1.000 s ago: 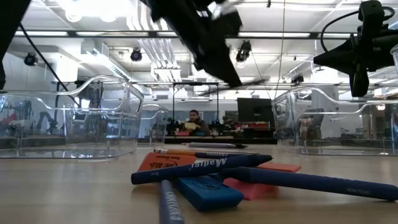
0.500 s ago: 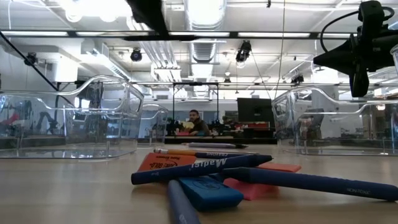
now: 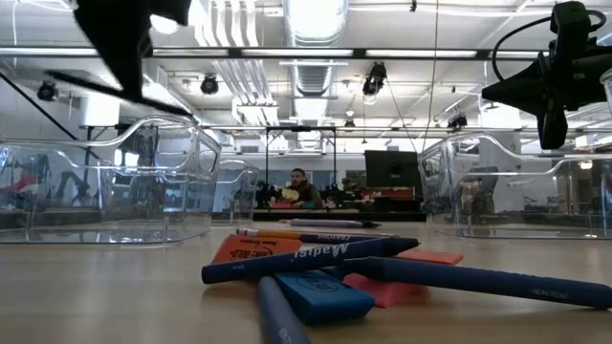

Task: Sort crayons/erasers/pens/pencils in bins
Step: Put the black pen into the middle left transparent bin

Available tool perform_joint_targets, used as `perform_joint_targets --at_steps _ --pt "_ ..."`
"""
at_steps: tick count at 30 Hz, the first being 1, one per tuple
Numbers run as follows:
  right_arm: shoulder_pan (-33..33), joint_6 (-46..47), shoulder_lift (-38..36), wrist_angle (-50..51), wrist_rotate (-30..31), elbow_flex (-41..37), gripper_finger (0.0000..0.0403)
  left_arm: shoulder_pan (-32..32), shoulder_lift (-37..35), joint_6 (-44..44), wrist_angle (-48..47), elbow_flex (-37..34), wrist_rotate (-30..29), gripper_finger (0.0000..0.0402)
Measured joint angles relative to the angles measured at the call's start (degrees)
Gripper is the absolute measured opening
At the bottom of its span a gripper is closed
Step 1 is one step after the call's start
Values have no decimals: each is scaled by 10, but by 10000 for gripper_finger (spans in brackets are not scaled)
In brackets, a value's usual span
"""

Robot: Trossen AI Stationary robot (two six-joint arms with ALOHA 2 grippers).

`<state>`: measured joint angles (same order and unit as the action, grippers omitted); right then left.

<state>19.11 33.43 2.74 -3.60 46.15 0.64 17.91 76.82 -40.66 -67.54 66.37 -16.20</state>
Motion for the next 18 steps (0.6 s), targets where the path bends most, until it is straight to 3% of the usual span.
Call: perform_joint_targets --at_steps 10,18 --pt "0 0 0 0 0 0 9 -1 2 -6 161 -172 12 20" --pt "0 0 0 0 0 0 9 -2 20 -7 286 -247 14 20"
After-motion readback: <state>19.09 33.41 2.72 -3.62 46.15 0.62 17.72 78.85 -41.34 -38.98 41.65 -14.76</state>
